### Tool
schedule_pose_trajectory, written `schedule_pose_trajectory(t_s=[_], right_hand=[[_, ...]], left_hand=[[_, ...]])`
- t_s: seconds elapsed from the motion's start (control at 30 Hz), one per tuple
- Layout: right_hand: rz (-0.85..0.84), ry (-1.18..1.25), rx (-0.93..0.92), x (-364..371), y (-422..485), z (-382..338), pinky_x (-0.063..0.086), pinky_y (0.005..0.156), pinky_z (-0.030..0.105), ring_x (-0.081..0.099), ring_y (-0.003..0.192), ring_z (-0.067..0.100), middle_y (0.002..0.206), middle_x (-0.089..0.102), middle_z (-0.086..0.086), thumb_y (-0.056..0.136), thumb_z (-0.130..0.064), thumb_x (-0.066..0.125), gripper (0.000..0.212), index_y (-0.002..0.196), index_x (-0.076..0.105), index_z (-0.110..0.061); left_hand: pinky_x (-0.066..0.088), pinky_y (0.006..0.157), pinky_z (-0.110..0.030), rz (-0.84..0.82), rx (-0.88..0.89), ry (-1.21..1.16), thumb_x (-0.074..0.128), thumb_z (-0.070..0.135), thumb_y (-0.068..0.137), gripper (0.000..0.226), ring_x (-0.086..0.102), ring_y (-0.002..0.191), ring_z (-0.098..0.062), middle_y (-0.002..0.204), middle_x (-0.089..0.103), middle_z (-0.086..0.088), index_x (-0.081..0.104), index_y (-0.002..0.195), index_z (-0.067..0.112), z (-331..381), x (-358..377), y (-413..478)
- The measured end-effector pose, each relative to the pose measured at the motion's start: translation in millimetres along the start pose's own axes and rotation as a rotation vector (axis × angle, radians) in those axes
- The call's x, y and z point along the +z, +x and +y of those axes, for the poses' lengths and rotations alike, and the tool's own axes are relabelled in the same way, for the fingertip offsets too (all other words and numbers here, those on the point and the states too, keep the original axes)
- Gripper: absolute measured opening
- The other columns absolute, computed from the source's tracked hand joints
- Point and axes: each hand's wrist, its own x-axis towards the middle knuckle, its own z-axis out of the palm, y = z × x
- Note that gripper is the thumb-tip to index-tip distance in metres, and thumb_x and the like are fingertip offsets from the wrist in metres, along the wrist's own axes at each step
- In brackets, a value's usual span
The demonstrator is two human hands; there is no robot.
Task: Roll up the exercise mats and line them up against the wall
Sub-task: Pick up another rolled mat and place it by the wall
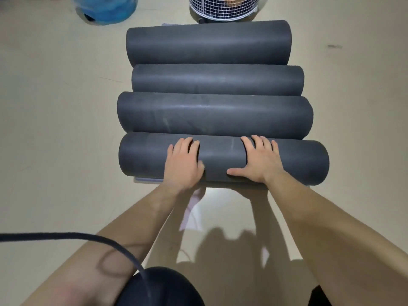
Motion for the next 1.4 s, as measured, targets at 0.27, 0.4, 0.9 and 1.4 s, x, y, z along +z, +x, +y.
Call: schedule_pose_trajectory(t_s=[0.27,0.4,0.9,1.4], right_hand=[[-0.142,0.135,-0.055,-21.9,29.8,9.3,0.03,0.106,0.049,0.04,0.138,0.029,0.146,0.053,0.0,0.072,-0.072,0.077,0.096,0.149,0.035,-0.033],[-0.293,0.009,-0.121,-28.8,34.1,-5.1,0.028,0.112,0.051,0.028,0.148,0.032,0.163,0.034,-0.003,0.063,-0.071,0.085,0.126,0.163,0.014,-0.041],[-0.265,-0.053,-0.206,-15.5,31.6,-33.5,0.037,0.11,0.059,0.039,0.139,0.039,0.157,0.04,0.003,0.041,-0.082,0.085,0.144,0.16,0.018,-0.036],[-0.407,0.138,-0.119,2.7,28.8,-63.8,0.049,0.1,0.058,0.05,0.131,0.036,0.145,0.051,0.003,0.02,-0.091,0.074,0.144,0.146,0.035,-0.036]], left_hand=[[0.043,0.1,-0.042,0.185,-0.004,-0.033,0.075,0.063,0.079,0.059,0.054,0.117,-0.027,0.124,0.06,-0.004,0.063,0.113,0.016,-0.9,14.2,-6.3],[0.041,0.081,-0.037,0.186,-0.298,-0.196,0.078,0.044,0.084,0.033,0.053,0.097,-0.028,0.097,0.052,0.001,0.056,0.083,0.02,16.6,18.6,-37.3],[0.053,0.093,-0.043,-0.226,-1.035,-0.846,0.043,0.086,0.083,0.082,0.063,0.094,-0.031,0.092,0.067,-0.006,0.064,0.098,0.008,27.4,44.8,-67.3],[0.045,0.076,-0.028,-0.133,-1.171,-1.468,0.028,0.087,0.089,0.089,0.062,0.092,-0.008,0.123,0.072,0.001,0.065,0.133,0.02,37.2,49.6,-66.2]])
